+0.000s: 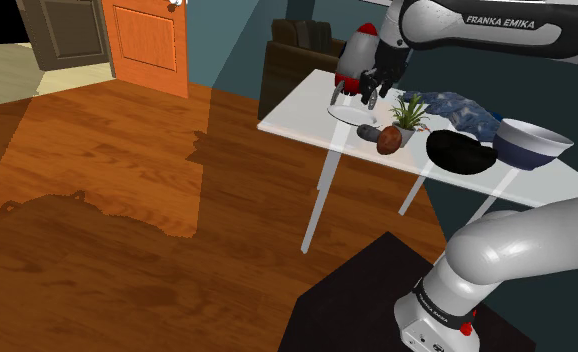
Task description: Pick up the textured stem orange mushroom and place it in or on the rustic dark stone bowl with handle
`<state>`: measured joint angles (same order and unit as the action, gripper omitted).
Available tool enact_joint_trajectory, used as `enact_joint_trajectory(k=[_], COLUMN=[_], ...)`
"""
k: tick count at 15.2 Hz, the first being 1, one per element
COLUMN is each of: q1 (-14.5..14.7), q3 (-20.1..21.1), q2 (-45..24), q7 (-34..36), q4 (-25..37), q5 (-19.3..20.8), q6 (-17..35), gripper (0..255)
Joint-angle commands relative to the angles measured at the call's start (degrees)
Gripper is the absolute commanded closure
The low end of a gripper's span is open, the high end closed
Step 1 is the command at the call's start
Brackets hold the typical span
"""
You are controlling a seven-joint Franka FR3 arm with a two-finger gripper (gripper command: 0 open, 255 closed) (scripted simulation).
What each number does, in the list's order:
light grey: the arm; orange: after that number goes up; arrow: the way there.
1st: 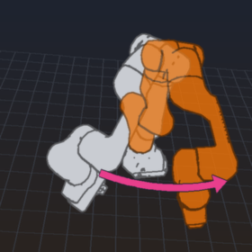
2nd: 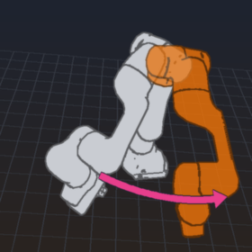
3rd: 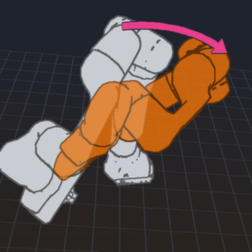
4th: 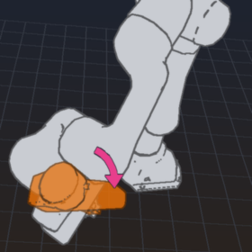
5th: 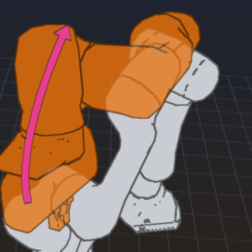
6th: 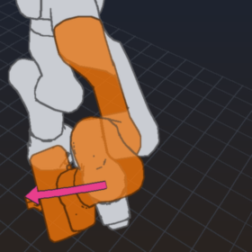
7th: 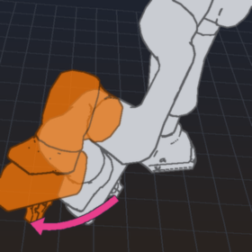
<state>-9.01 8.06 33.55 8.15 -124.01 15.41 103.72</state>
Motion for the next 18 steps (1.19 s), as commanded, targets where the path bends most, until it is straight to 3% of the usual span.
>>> enact_joint_trajectory(k=[1,6,13,18], q1=[0.5,1.5,1.5,1.4], q3=[-1.3,-5.3,-5.7,-5.7], q2=[0.8,3.6,4.0,4.1], q7=[-0.4,-1.2,-1.1,-1.2], q4=[-1.3,-5.3,-11.0,-11.5], q5=[-2.8,-10.9,-10.7,-10.6], q6=[-2.0,-8.4,-3.1,-2.7], gripper=[0,0,0,0])
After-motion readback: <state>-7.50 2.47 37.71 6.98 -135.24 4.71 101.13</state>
